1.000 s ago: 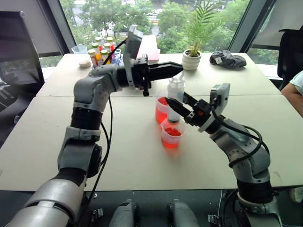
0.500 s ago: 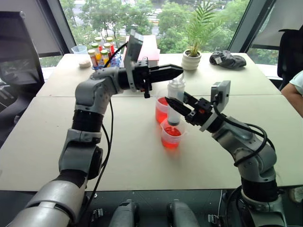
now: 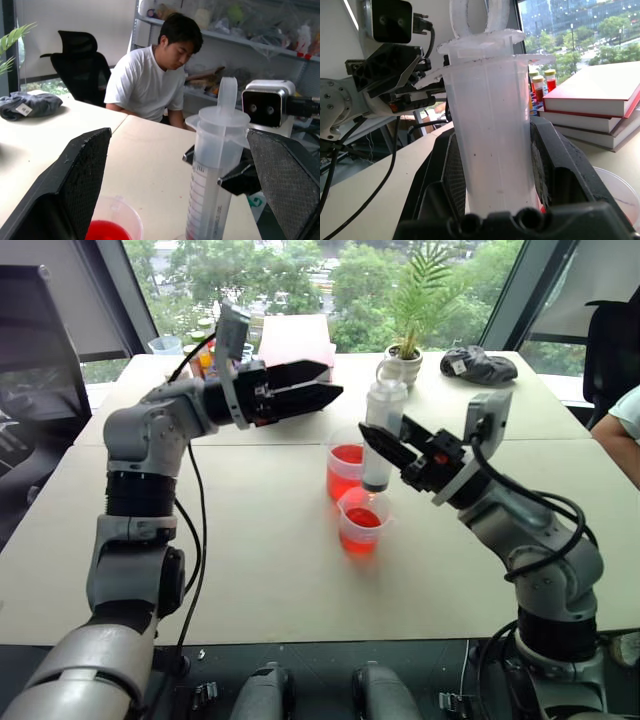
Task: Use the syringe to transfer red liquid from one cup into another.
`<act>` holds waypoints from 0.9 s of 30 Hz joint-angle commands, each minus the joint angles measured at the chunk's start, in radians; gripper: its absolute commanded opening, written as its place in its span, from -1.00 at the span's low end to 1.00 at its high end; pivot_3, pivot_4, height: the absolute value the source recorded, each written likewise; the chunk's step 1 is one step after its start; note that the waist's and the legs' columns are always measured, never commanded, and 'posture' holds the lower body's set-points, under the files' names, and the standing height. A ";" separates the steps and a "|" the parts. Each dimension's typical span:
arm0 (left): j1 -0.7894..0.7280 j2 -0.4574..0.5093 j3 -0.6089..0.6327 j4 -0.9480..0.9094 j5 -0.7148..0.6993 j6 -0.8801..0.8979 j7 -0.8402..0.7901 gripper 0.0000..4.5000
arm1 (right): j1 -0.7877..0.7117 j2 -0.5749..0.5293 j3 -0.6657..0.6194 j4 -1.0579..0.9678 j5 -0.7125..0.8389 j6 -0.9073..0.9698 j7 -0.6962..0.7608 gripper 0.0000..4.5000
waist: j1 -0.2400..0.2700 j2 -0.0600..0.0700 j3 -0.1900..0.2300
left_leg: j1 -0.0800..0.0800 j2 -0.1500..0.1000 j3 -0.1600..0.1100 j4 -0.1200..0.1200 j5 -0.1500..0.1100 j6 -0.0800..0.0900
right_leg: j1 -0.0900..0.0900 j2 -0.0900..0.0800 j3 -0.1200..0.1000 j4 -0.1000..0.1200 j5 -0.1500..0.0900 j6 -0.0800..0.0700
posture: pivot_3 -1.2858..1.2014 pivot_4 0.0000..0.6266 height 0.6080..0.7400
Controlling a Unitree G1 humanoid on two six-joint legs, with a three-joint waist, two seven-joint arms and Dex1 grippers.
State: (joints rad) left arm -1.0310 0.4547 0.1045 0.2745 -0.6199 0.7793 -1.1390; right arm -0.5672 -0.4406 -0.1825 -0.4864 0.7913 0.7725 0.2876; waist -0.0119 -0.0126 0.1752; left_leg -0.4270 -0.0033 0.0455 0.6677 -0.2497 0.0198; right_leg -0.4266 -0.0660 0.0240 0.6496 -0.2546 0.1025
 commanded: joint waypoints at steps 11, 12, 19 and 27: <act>0.167 0.048 -0.038 -0.224 -0.012 -0.009 0.039 0.98 | -0.241 -0.332 -0.076 0.461 0.023 0.729 -0.165 -0.38 | -0.004 0.000 0.000 | 0.000 -0.001 0.001 -0.004 0.000 0.000 | 0.000 -0.006 0.000 -0.003 0.000 -0.001 | 0.03 -0.52 1.00; 0.177 0.049 -0.041 -0.235 -0.014 -0.007 0.041 0.98 | -0.241 -0.339 -0.049 0.500 0.003 0.740 -0.151 -0.38 | -0.004 0.000 0.000 | 0.000 -0.001 0.001 -0.004 0.000 0.000 | -0.001 -0.006 0.000 -0.003 0.000 -0.001 | 0.03 -0.52 1.00; 0.224 0.049 -0.039 -0.290 -0.030 0.003 0.066 0.98 | -0.264 -0.331 0.076 0.736 -0.127 0.702 -0.045 -0.38 | -0.004 0.000 0.000 | -0.001 -0.001 0.002 -0.003 0.000 0.000 | -0.001 -0.005 -0.001 -0.003 0.000 0.000 | 0.03 -0.52 1.00; 0.271 0.074 -0.049 -0.338 -0.035 0.020 0.076 1.00 | -0.260 -0.345 0.097 0.749 -0.183 0.665 0.076 0.94 | -0.002 0.000 0.000 | -0.001 -0.001 0.002 -0.002 0.000 0.000 | -0.001 -0.001 0.000 -0.003 0.000 0.000 | 0.03 -0.52 1.00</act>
State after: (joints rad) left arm -0.7544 0.5147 0.0510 -0.0236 -0.6354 0.7990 -1.0652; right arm -0.8015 -0.7640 -0.0582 0.3063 0.6097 1.4349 0.3401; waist -0.0138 -0.0127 0.1748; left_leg -0.4276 -0.0041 0.0472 0.6654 -0.2500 0.0203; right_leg -0.4271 -0.0671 0.0240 0.6464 -0.2546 0.1023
